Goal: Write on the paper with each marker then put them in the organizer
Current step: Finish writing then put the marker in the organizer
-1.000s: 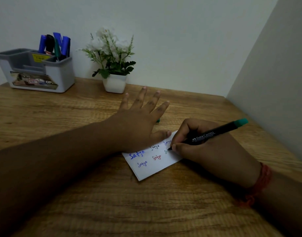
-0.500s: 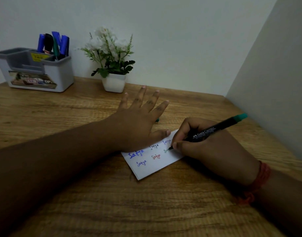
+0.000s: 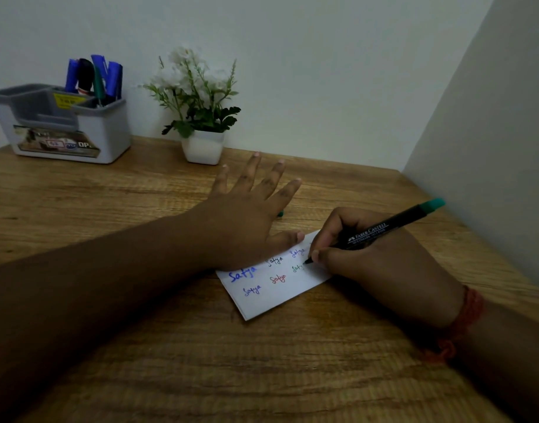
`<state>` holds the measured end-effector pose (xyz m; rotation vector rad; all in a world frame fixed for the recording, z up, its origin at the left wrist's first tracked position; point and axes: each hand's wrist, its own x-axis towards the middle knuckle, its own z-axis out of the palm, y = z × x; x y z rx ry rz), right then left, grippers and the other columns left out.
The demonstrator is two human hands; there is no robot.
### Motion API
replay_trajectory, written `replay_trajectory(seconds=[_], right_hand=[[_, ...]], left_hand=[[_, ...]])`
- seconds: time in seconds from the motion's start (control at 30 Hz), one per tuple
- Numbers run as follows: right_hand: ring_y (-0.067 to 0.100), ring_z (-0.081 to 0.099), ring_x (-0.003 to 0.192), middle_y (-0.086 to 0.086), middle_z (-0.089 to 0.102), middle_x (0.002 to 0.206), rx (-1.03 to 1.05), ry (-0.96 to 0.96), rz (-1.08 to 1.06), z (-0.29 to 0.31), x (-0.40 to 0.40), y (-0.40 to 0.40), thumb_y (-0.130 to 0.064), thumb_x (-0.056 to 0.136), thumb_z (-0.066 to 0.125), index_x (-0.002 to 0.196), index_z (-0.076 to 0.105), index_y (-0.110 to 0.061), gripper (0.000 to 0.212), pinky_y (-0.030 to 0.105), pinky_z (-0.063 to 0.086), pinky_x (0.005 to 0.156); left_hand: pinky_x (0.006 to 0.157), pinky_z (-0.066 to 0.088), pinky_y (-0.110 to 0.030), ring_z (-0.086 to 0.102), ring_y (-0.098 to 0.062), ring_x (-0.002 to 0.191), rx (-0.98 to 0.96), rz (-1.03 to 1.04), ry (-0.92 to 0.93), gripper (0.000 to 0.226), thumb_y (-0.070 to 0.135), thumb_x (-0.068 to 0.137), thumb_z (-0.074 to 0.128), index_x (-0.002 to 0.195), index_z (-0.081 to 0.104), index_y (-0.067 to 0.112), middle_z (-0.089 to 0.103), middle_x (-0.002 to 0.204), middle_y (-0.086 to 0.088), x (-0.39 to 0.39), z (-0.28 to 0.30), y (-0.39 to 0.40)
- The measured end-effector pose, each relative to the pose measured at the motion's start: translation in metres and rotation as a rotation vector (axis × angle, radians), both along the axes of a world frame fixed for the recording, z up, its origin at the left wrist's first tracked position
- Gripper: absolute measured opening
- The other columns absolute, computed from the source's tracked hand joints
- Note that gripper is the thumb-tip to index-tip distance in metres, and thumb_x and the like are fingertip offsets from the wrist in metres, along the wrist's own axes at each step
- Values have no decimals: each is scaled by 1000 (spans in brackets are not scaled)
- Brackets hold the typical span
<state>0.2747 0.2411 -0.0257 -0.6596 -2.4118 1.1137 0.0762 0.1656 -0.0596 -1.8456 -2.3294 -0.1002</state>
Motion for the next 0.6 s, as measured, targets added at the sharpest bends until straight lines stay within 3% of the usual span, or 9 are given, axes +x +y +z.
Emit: replay_trajectory(seconds=[0.37,0.47,0.6], right_hand=[[9,66,72,-1,74,81,22,-2,6,-3,0,4,-9,81,73,75,71,-16,9,13,47,55],[6,64,67,1,73,78,-13,92,-31,-3,0,7,-7,81,71,74,70,-13,9,14,47,57],[14,65,67,4,72,72,-67,252,-94,-2,1,14,-6,83,71,78,69,-8,6,34,55,69]], left_hand=[[115,-9,-63,-38,-23,141,4,-1,-3,84,80,83,9,150,-21,40,-33,158,7,-1,-1,1],[115,-10,-63,-38,-22,141,23,-15,-17,82,81,83,8,149,-23,41,-33,157,8,-2,-1,0],[115,-13,-59,-38,-18,141,31,0,-127,78,79,84,6,147,-24,43,-31,157,12,-1,2,-1]])
